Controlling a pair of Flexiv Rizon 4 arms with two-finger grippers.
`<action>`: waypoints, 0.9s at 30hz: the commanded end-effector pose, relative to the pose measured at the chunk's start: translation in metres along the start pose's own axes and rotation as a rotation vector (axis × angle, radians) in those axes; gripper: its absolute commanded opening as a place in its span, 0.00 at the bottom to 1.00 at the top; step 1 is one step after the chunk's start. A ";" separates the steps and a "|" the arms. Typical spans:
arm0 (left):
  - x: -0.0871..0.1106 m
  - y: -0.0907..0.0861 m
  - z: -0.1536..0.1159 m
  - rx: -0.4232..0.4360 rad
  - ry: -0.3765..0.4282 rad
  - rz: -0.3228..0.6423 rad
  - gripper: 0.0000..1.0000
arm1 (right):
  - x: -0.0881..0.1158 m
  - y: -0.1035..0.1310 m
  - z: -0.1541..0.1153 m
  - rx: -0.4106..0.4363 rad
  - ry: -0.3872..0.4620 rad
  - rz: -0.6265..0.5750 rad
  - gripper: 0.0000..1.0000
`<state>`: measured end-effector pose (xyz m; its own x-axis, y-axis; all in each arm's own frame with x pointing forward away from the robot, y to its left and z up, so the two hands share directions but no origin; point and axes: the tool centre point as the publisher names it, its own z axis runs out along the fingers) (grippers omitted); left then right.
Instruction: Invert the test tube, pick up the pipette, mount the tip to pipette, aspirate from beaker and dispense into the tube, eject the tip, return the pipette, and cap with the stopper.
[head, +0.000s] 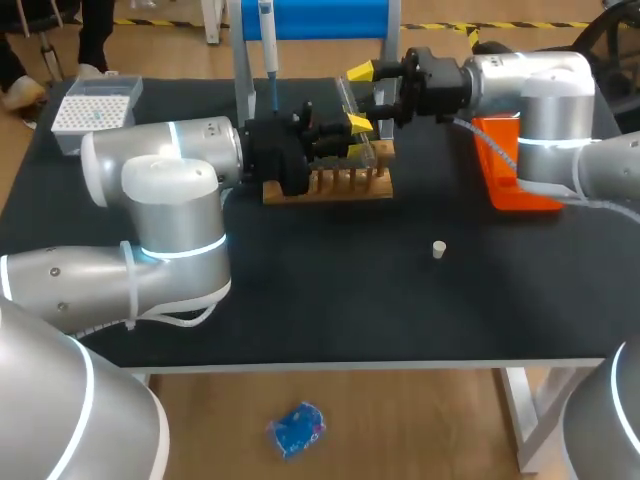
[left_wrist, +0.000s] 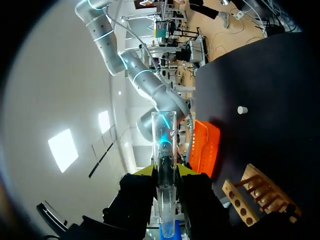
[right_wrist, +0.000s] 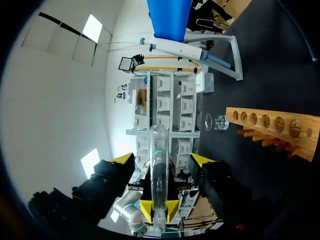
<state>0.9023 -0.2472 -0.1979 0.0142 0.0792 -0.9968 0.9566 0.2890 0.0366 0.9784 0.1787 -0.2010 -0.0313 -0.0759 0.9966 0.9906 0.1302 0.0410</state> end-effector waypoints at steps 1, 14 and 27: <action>-0.010 -0.003 -0.010 -0.034 0.002 -0.060 0.00 | 0.009 -0.005 -0.010 -0.034 -0.003 -0.062 1.00; -0.023 0.005 -0.031 -0.108 -0.022 -0.514 0.00 | 0.042 -0.011 -0.045 -0.052 -0.062 -0.785 1.00; -0.024 0.004 -0.030 -0.116 0.006 -0.619 0.00 | 0.043 -0.015 -0.043 -0.001 -0.150 -0.948 1.00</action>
<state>0.8963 -0.2182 -0.1756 -0.4675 -0.1324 -0.8740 0.7908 0.3792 -0.4804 0.9720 0.1309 -0.1643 -0.7457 -0.0700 0.6626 0.6627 0.0247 0.7484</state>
